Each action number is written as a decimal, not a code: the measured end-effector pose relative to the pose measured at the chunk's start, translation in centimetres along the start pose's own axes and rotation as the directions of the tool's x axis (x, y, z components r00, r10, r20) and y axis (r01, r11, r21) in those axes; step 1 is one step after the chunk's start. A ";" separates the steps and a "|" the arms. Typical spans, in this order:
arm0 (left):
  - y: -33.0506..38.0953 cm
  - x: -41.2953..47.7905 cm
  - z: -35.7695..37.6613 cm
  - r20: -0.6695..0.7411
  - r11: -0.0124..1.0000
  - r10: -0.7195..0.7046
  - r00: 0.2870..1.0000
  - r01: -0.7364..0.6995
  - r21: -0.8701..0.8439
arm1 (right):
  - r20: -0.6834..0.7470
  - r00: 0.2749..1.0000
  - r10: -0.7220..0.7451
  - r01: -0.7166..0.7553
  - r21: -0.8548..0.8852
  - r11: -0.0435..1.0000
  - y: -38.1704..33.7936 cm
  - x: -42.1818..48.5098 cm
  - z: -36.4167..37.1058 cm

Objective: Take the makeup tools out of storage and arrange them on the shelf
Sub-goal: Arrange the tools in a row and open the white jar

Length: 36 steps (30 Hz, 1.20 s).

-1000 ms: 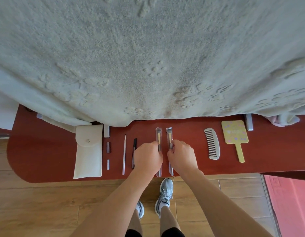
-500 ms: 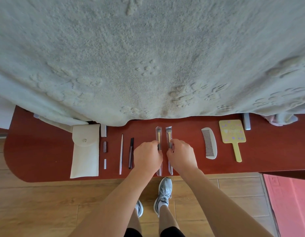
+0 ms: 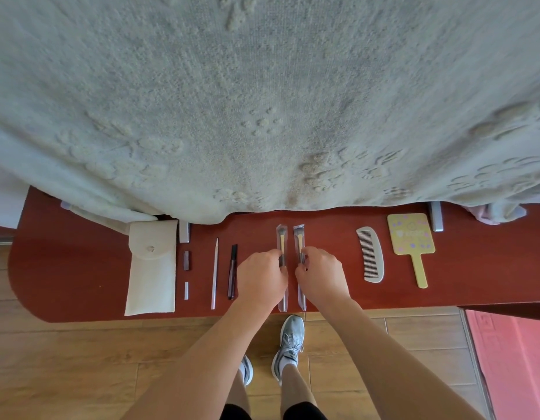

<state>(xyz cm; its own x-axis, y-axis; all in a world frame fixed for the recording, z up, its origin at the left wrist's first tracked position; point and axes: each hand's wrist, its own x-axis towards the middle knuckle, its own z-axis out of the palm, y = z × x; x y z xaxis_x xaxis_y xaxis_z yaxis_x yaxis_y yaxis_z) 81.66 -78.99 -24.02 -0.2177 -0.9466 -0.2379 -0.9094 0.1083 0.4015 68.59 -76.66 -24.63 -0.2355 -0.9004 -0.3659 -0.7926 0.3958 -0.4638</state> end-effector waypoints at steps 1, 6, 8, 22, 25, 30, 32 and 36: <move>0.0 0.0 0.0 0.000 1.000 0.001 1.000 -0.001 0.000 | 0.002 1.000 0.003 -0.003 0.001 1.000 0.0 0.0 0.0; -0.1 -0.1 0.0 -0.004 1.000 0.002 1.000 -0.002 -0.001 | 0.001 1.000 0.002 -0.002 -0.002 1.000 0.0 0.0 0.0; -0.1 -0.1 0.0 -0.007 1.000 0.001 1.000 -0.001 -0.003 | 0.000 1.000 0.004 -0.004 -0.001 1.000 0.0 0.0 0.0; -0.8 -0.5 -0.7 0.000 1.000 -0.020 1.000 0.020 0.009 | -0.016 1.000 0.004 -0.004 0.024 1.000 -0.1 -0.5 -0.5; -1.1 -0.6 -1.0 -0.006 0.999 -0.035 0.999 0.035 0.011 | -0.027 1.000 0.011 -0.010 0.032 0.999 -0.5 -0.6 -0.9; -2.0 -0.7 -1.8 -0.016 0.999 -0.053 0.998 0.053 0.007 | -0.046 0.999 -0.010 0.011 0.022 1.000 -1.5 -0.9 -1.2; -2.4 -0.9 -2.2 -0.033 0.999 -0.051 0.998 0.051 0.008 | -0.050 0.999 -0.017 0.018 0.017 1.000 -2.0 -1.0 -1.2; -3.5 -1.1 -3.2 -0.064 0.998 -0.067 0.996 0.067 0.001 | -0.043 0.999 -0.024 0.025 0.014 1.000 -3.5 -1.4 -0.8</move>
<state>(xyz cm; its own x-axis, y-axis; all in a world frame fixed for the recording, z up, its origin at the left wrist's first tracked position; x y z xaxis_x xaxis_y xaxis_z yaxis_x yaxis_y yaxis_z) 86.28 -79.29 -22.31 -0.1333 -0.9692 -0.2070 -0.9223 0.0448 0.3838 71.19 -76.96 -21.85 -0.2401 -0.9166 -0.3198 -0.7902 0.3759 -0.4841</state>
